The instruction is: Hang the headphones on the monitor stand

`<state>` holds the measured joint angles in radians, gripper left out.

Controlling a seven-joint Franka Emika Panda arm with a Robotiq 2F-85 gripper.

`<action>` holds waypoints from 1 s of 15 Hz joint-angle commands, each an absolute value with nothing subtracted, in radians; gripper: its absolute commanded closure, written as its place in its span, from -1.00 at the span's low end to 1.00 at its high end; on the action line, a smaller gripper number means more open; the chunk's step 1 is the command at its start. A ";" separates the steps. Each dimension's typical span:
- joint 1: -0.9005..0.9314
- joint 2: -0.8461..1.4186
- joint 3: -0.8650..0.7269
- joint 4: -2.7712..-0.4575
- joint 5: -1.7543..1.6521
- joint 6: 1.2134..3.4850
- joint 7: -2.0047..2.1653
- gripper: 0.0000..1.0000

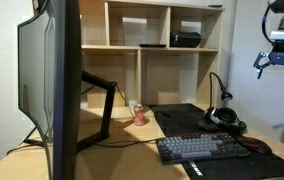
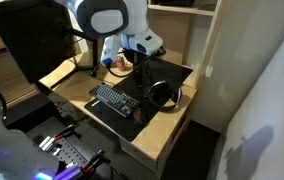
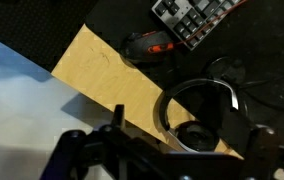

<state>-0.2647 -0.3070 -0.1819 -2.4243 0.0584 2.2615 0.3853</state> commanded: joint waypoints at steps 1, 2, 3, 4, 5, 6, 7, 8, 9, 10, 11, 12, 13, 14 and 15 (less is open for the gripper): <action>-0.269 -0.287 -0.178 -2.416 0.060 2.265 0.391 -1.00; -0.275 -0.259 -0.162 -2.408 0.017 2.268 0.422 -1.00; -0.284 -0.200 -0.147 -2.386 -0.004 2.279 0.497 -1.00; -0.286 -0.138 -0.147 -2.368 0.013 2.310 0.575 -1.00; -0.278 -0.091 -0.156 -2.352 0.047 2.340 0.615 -1.00; -0.273 -0.050 -0.155 -2.337 0.054 2.369 0.676 -1.00; -0.267 -0.001 -0.155 -2.311 0.045 2.394 0.745 -1.00; -0.259 0.043 -0.160 -2.285 0.047 2.411 0.807 -1.00; -0.247 0.090 -0.166 -2.250 0.054 2.418 0.862 -1.00; -0.235 0.134 -0.173 -2.208 0.059 2.410 0.908 -1.00; -0.226 0.146 -0.178 -2.174 0.088 2.382 0.925 -1.00; -0.222 0.147 -0.179 -2.152 0.126 2.353 0.919 -1.00; -0.215 0.117 -0.189 -2.222 0.079 2.405 0.902 -1.00; -0.209 0.135 -0.191 -2.199 0.088 2.402 0.903 -1.00; -0.205 0.139 -0.193 -2.198 0.087 2.403 0.903 -1.00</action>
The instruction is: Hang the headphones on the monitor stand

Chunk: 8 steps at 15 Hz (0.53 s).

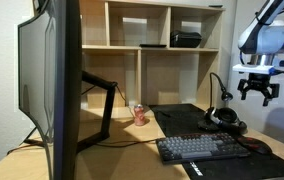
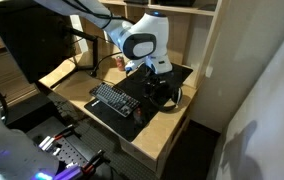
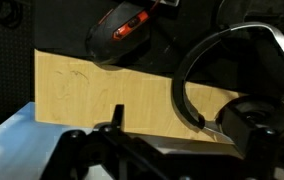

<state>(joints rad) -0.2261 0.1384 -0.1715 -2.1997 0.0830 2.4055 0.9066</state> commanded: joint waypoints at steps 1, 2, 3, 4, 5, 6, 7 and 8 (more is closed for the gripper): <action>-0.205 0.138 -0.194 -2.200 0.087 2.403 0.903 -1.00; -0.193 0.163 -0.201 -2.192 0.017 2.393 0.931 -1.00; -0.181 0.220 -0.201 -2.178 -0.005 2.433 0.983 -1.00; -0.175 0.247 -0.201 -2.172 -0.008 2.449 1.008 -1.00; -0.166 0.271 -0.201 -2.170 -0.009 2.479 1.038 -1.00; -0.162 0.301 -0.196 -2.158 0.022 2.484 1.038 -1.00; -0.154 0.332 -0.197 -2.149 0.034 2.510 1.053 -1.00; -0.147 0.360 -0.199 -2.142 0.043 2.538 1.064 -1.00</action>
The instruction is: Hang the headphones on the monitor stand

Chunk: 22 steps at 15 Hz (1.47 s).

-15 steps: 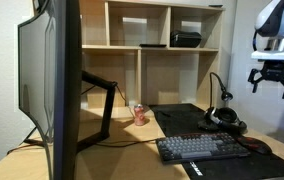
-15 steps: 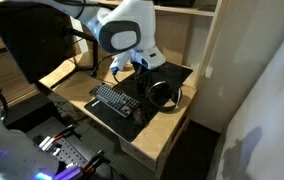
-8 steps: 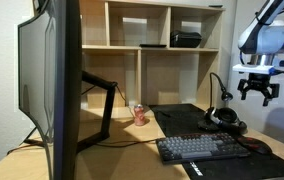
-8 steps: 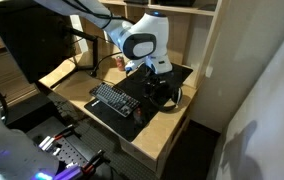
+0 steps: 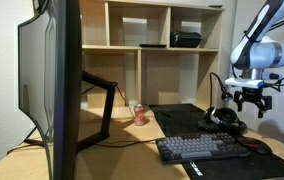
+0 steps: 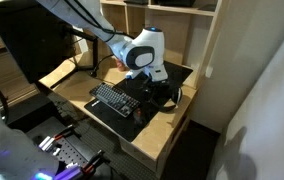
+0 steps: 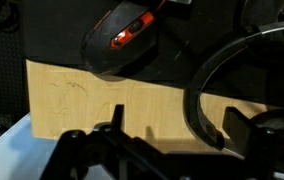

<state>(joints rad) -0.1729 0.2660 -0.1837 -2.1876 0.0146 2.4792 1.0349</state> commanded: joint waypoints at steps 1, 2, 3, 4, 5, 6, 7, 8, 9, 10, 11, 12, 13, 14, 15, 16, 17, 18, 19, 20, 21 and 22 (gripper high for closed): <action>-0.140 0.388 -0.204 -2.134 0.044 2.569 1.078 -1.00; -0.129 0.419 -0.213 -2.123 0.038 2.597 1.097 -1.00; -0.123 0.444 -0.220 -2.114 0.039 2.619 1.109 -1.00; -0.114 0.472 -0.229 -2.103 0.036 2.645 1.121 -1.00; -0.105 0.498 -0.239 -2.095 0.033 2.674 1.133 -1.00; -0.101 0.522 -0.244 -2.084 0.042 2.697 1.139 -1.00; -0.096 0.543 -0.248 -2.074 0.048 2.714 1.144 -1.00; -0.099 0.563 -0.245 -2.061 0.063 2.723 1.142 -1.00; -0.096 0.580 -0.248 -2.048 0.071 2.725 1.147 -1.00; -0.102 0.595 -0.242 -2.037 0.089 2.723 1.139 -1.00; -0.106 0.607 -0.239 -2.027 0.101 2.721 1.130 -0.98; -0.106 0.619 -0.240 -2.018 0.112 2.723 1.130 -0.48; -0.106 0.629 -0.241 -2.008 0.122 2.722 1.131 -0.48; -0.107 0.635 -0.241 -2.001 0.131 2.720 1.129 -0.44; -0.107 0.641 -0.242 -1.994 0.138 2.722 1.129 -0.28; -0.106 0.646 -0.244 -1.989 0.144 2.723 1.129 -0.15; -0.105 0.650 -0.247 -1.984 0.148 2.724 1.131 -0.03; -0.106 0.654 -0.248 -1.978 0.153 2.723 1.131 0.13; -0.106 0.658 -0.251 -1.972 0.158 2.720 1.134 0.28; -0.109 0.660 -0.250 -1.968 0.164 2.717 1.133 0.40; -0.112 0.656 -0.249 -1.968 0.171 2.711 1.130 0.52; -0.112 0.651 -0.251 -1.969 0.175 2.708 1.133 0.68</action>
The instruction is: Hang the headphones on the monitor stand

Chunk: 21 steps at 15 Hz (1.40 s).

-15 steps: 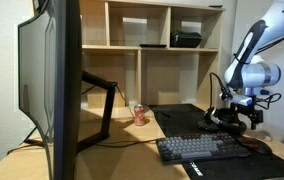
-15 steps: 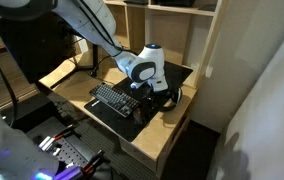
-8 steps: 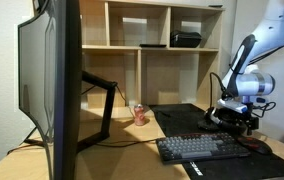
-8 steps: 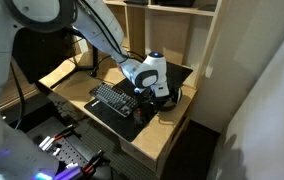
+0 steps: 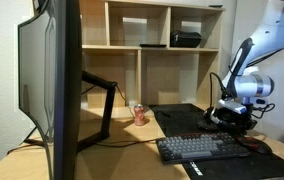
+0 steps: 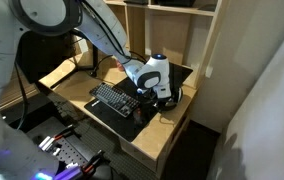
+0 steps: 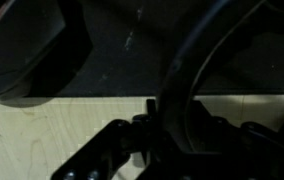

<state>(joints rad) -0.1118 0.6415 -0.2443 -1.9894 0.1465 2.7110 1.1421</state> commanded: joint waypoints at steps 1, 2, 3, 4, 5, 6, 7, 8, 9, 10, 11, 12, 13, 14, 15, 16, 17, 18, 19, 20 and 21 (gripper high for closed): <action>-0.118 0.644 -0.247 -1.967 0.184 2.697 1.129 0.80; -0.123 0.637 -0.243 -1.964 0.193 2.690 1.125 0.92; -0.133 0.619 -0.237 -1.962 0.204 2.665 1.114 0.94; -0.147 0.593 -0.226 -1.965 0.213 2.639 1.086 0.95; -0.169 0.558 -0.212 -1.971 0.229 2.617 1.050 0.91; -0.196 0.517 -0.197 -1.974 0.254 2.571 1.009 0.95; -0.236 0.465 -0.172 -1.981 0.293 2.518 0.943 0.92; -0.273 0.425 -0.149 -1.980 0.342 2.470 0.871 0.92; -0.295 0.387 -0.145 -1.979 0.385 2.412 0.819 0.93; -0.313 0.349 -0.149 -1.976 0.423 2.342 0.766 0.92; -0.332 0.308 -0.156 -1.970 0.459 2.271 0.707 0.92; -0.341 0.262 -0.168 -1.974 0.487 2.211 0.651 0.92; -0.347 0.215 -0.182 -1.977 0.507 2.144 0.603 0.92; -0.347 0.163 -0.196 -1.988 0.513 2.086 0.560 0.92; -0.344 0.115 -0.210 -1.991 0.513 2.024 0.522 0.92; -0.335 0.060 -0.222 -2.010 0.506 1.981 0.487 0.92; -0.325 0.007 -0.233 -2.022 0.489 1.936 0.456 0.92; -0.311 -0.040 -0.237 -2.045 0.456 1.933 0.431 0.92; -0.313 0.077 -0.245 -1.965 0.471 1.949 0.496 0.92; -0.311 0.041 -0.247 -1.976 0.467 1.937 0.495 0.67; -0.309 0.032 -0.248 -1.979 0.466 1.937 0.499 0.67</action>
